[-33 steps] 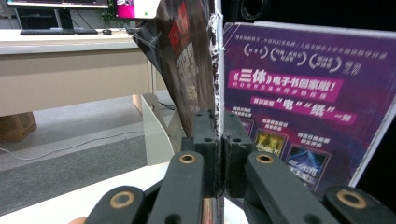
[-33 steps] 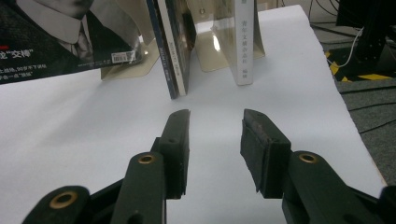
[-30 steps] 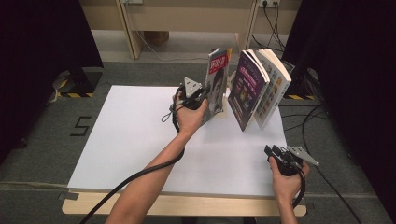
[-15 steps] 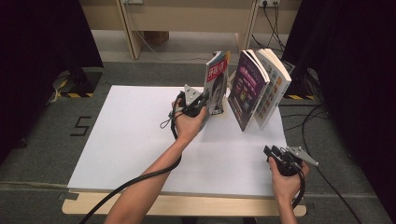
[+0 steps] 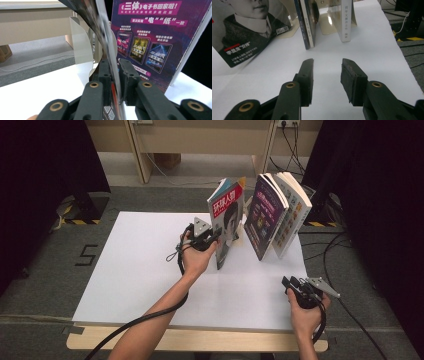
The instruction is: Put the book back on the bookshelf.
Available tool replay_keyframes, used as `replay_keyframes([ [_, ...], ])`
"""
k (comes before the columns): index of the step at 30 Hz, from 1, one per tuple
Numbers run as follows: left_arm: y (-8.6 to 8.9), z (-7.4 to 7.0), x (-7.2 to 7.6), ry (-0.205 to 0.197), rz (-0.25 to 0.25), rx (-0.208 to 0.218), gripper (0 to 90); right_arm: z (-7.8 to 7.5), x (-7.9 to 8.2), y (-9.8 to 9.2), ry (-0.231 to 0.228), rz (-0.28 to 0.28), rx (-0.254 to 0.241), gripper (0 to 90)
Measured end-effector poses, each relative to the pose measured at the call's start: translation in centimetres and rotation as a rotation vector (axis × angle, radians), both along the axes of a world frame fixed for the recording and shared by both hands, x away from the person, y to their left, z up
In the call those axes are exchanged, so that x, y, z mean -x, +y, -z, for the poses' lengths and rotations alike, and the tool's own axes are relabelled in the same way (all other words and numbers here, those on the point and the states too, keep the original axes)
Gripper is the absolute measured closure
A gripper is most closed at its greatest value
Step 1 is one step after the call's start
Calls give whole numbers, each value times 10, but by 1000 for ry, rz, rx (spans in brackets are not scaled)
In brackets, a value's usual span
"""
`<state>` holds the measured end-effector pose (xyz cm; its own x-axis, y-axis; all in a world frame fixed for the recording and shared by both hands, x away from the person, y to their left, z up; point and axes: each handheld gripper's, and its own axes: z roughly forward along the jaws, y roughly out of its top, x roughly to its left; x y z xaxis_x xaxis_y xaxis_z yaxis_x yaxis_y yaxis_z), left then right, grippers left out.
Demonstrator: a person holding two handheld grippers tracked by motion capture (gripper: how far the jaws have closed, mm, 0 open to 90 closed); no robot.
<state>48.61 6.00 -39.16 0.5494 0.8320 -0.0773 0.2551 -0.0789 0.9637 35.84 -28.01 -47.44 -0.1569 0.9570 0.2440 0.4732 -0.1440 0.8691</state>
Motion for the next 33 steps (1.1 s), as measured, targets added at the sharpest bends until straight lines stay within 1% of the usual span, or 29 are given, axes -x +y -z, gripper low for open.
replay_keyframes([
  [3, 0, -3, -1, 8, -2, 8, 784, 0, 0, 0, 0, 1, -1, 629],
  [5, 0, -3, -2, 6, -3, 10, 785, 0, 0, 0, 0, 1, 1, 629],
  [6, 1, -4, -2, 11, -4, 21, 785, 0, 0, 0, 0, 0, -1, 629],
  [10, 3, -7, -3, 1, -4, 32, 783, 0, 0, 0, 3, -2, 0, 627],
  [14, 3, -16, -5, -8, -1, 43, 775, 1, 0, 0, 3, -2, 2, 624],
  [16, 3, -17, -6, -8, 0, 49, 769, 1, -1, 0, 4, -3, 2, 623],
  [17, 2, -20, -9, -5, 1, 57, 765, 1, -1, 0, 4, -3, 1, 623],
  [19, 1, -22, -10, -3, 3, 58, 755, 0, -1, 0, 4, -4, 1, 622],
  [20, -1, -25, -12, -1, 6, 61, 750, 0, -1, 0, 4, -5, 1, 622],
  [23, -4, -28, -14, 7, 10, 60, 747, 0, 0, 0, 6, -3, -2, 622],
  [29, -7, -28, -20, 30, 7, 55, 758, 0, 0, 0, 6, -5, -3, 622],
  [30, -7, -28, -21, 39, 10, 60, 762, 0, 0, -1, 4, -6, 1, 621],
  [31, -7, -28, -23, 60, 12, 67, 769, 0, 0, -1, 6, -6, 1, 621],
  [33, -7, -29, -25, 69, 12, 55, 789, 0, 0, -1, 5, -5, 2, 621],
])
